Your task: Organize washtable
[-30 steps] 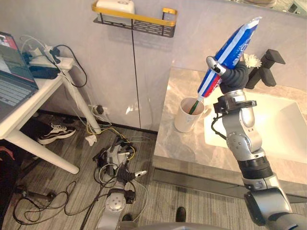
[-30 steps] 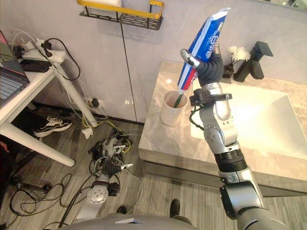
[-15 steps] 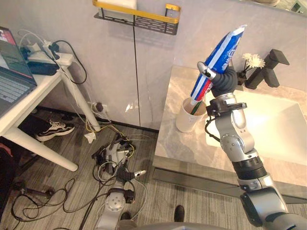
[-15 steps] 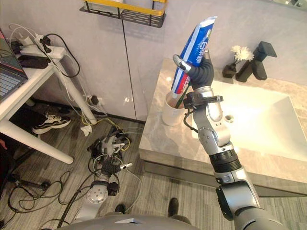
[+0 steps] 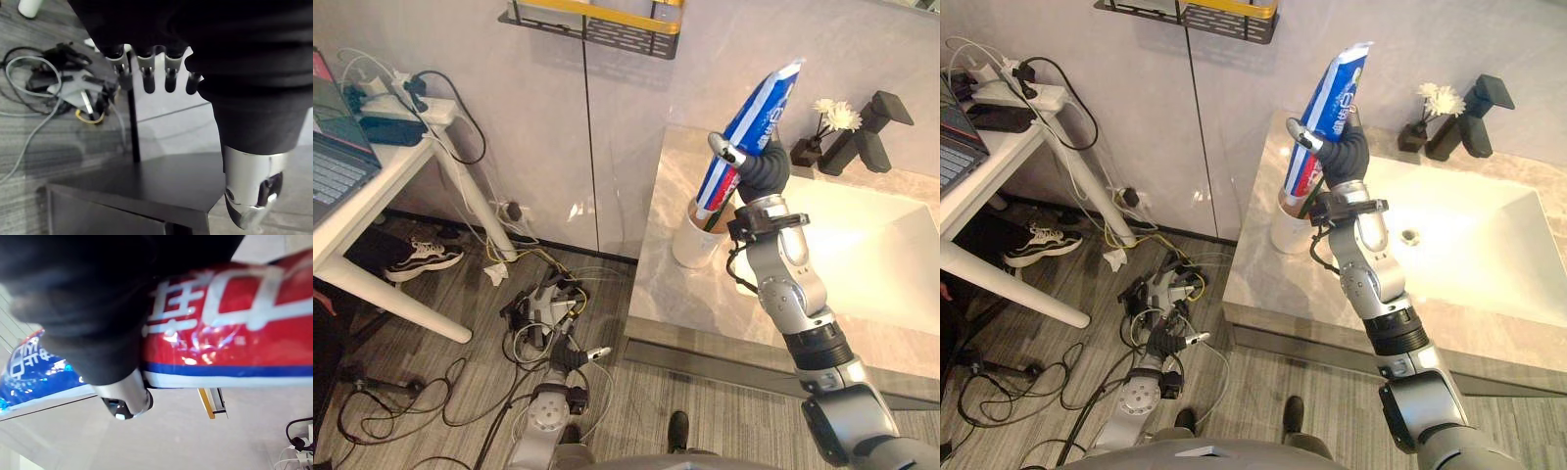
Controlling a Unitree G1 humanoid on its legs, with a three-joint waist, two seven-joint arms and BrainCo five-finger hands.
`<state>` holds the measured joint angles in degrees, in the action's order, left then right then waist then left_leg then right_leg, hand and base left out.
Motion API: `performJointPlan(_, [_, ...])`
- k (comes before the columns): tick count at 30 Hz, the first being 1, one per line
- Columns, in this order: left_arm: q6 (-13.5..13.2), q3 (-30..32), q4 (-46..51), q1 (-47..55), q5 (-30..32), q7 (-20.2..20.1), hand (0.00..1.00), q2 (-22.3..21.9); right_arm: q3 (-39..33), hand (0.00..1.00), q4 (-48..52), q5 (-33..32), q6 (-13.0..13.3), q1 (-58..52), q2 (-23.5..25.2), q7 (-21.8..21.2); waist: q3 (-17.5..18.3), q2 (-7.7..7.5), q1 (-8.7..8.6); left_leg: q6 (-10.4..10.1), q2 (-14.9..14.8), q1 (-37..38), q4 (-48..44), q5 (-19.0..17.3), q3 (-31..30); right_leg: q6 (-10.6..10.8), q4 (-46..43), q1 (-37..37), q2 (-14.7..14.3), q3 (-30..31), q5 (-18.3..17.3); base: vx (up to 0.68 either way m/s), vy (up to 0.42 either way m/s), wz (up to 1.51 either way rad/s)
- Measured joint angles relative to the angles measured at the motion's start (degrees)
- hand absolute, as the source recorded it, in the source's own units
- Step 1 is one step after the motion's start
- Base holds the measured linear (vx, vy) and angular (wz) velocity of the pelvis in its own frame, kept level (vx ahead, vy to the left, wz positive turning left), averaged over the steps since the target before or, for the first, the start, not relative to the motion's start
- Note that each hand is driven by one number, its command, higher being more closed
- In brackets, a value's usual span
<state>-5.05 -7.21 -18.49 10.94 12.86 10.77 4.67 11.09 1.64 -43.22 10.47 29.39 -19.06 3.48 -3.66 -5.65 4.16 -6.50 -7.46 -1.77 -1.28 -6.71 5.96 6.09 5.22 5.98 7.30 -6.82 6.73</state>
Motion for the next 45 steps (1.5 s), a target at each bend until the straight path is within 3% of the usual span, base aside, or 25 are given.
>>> performJointPlan(5, [0.01,0.01,0.1,-0.33,0.01,0.06,0.0,-0.02,0.0,1.0,0.1,0.0,-0.01,-0.8,0.06,-0.43,-1.71,0.06,-0.02,0.01,0.0,-0.02,-0.21,-0.15,0.22,-0.03,0.0,0.1,-0.06,0.46,-0.02,-0.01,-0.001,-0.04])
performJointPlan(22, [0.02,0.53,0.72,-0.08,1.2,0.12,0.0,-0.29,-0.09,1.0,3.57,0.64,-1.12,-6.75,2.03,-2.6,-2.04,0.56,-0.2,0.18,-0.03,-0.8,-1.82,-1.42,0.14,-0.14,0.0,0.08,-0.03,0.49,-0.02,0.0,0.0,0.0])
performJointPlan(23, [0.04,0.53,0.73,-0.08,1.2,0.11,0.0,-0.31,-0.12,0.0,3.57,0.71,-1.11,-6.75,2.18,-2.74,-2.1,0.65,-0.19,0.16,-0.02,-0.79,-1.92,-1.48,0.24,-0.14,0.0,0.08,-0.02,0.54,-0.02,0.0,0.0,0.0])
performJointPlan(45, [0.08,2.82,2.95,0.02,1.27,1.18,0.0,-2.13,0.62,0.0,5.79,1.6,-1.12,-8.89,3.51,-3.51,-1.69,1.58,0.17,0.5,0.15,1.0,-0.79,-1.16,0.75,-0.36,0.0,-0.42,0.16,-0.42,2.36,0.0,0.004,-0.01])
